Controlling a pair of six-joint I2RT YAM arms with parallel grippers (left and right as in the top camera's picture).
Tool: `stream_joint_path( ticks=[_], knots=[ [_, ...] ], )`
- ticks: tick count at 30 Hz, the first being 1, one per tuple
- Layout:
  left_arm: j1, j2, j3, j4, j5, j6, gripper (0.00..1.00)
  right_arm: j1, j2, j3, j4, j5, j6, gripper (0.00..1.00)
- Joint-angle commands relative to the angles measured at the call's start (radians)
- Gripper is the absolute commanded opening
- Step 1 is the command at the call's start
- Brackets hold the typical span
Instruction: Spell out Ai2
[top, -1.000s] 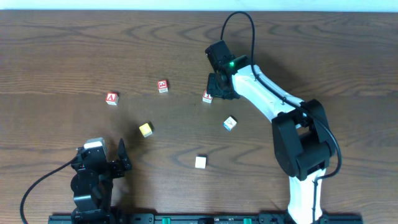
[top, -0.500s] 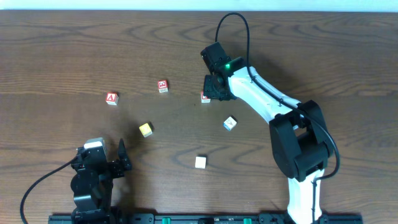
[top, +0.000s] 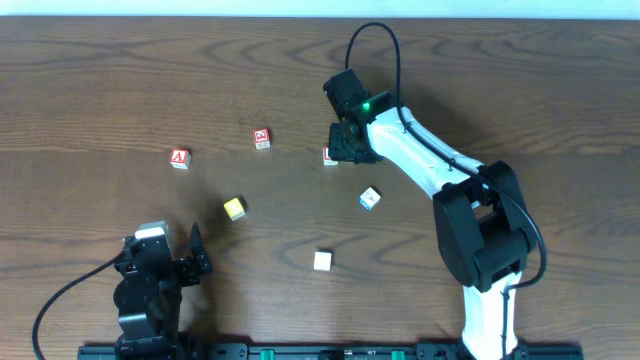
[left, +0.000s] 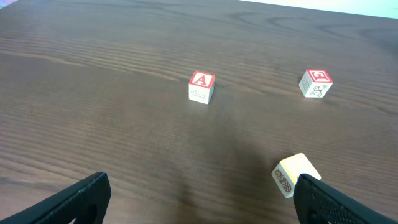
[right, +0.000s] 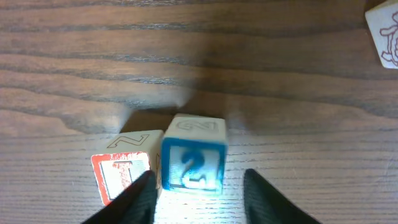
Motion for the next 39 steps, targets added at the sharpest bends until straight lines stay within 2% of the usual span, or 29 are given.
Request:
stream_joint_path(
  ticks=[1, 15, 16, 20, 22, 39],
  knots=[
    [-0.003, -0.006, -0.016, -0.003, -0.004, 0.018, 0.95, -0.003, 0.006, 0.013, -0.003, 0.017, -0.010, 0.47],
    [-0.003, -0.006, -0.017, -0.003, -0.004, 0.018, 0.95, -0.042, -0.039, 0.020, 0.039, 0.020, -0.019, 0.54],
    [-0.003, -0.006, -0.017, -0.003, -0.004, 0.017, 0.95, -0.048, -0.050, 0.022, 0.039, 0.032, -0.021, 0.50],
    [-0.003, -0.006, -0.016, -0.003, -0.004, 0.018, 0.95, -0.079, -0.059, 0.022, 0.031, 0.037, -0.016, 0.10],
    [-0.003, -0.006, -0.016, -0.003, -0.004, 0.018, 0.95, -0.097, -0.058, 0.022, 0.024, 0.026, -0.013, 0.01],
    [-0.003, -0.006, -0.016, -0.003, -0.004, 0.018, 0.95, -0.101, -0.028, -0.021, 0.007, 0.000, -0.072, 0.01]
  ],
)
